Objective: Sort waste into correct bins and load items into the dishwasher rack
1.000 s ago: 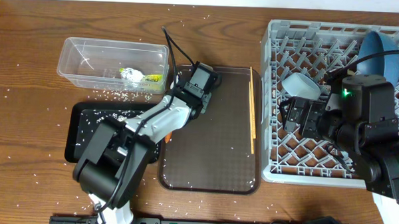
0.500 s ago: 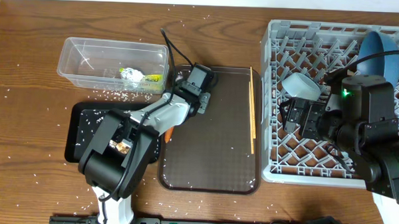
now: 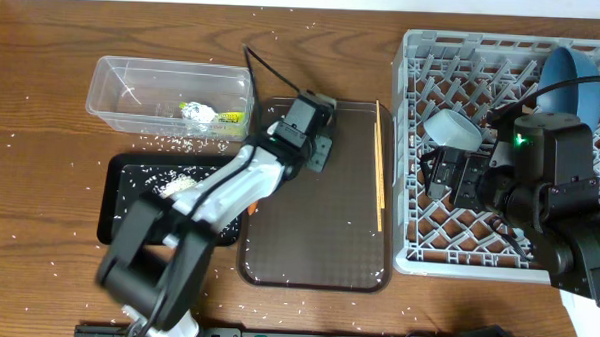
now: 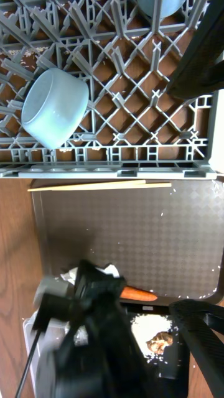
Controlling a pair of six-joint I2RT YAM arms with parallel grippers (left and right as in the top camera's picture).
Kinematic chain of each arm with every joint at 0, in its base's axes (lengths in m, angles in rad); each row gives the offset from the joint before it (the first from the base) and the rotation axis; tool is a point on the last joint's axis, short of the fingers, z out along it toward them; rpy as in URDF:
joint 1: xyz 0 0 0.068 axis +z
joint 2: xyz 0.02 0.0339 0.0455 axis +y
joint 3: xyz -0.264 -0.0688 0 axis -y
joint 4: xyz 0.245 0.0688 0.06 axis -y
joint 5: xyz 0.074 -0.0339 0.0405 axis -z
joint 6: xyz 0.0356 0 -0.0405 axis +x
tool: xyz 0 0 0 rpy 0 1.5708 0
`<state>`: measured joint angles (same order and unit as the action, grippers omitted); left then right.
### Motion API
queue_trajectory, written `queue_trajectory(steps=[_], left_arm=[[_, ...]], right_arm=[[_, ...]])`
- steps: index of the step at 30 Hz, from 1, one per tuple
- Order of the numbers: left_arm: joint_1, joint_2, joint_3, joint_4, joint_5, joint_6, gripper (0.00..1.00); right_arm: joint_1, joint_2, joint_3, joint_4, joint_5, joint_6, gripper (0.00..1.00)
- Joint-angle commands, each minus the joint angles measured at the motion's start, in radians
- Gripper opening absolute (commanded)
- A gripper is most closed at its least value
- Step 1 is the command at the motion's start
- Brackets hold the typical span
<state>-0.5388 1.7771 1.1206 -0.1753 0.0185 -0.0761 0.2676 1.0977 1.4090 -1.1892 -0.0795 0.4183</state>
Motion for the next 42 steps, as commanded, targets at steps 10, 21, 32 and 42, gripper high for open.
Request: queue_trajectory(steps=[10, 21, 32, 42], left_arm=[[0.005, -0.227, 0.003, -0.038, -0.074, -0.003, 0.32], [0.005, 0.089, -0.002, -0.053, -0.255, 0.034, 0.61], [0.005, 0.209, -0.002, 0.032, -0.373, 0.083, 0.61], [0.004, 0.255, -0.002, 0.025, -0.388, 0.083, 0.54]], right_arm=[[-0.018, 0.002, 0.012, 0.003, -0.007, 0.015, 0.99], [-0.018, 0.002, 0.012, 0.003, -0.033, 0.015, 0.99], [-0.018, 0.002, 0.011, 0.002, -0.034, 0.015, 0.99], [-0.018, 0.003, 0.010, 0.000, -0.034, 0.015, 0.99]])
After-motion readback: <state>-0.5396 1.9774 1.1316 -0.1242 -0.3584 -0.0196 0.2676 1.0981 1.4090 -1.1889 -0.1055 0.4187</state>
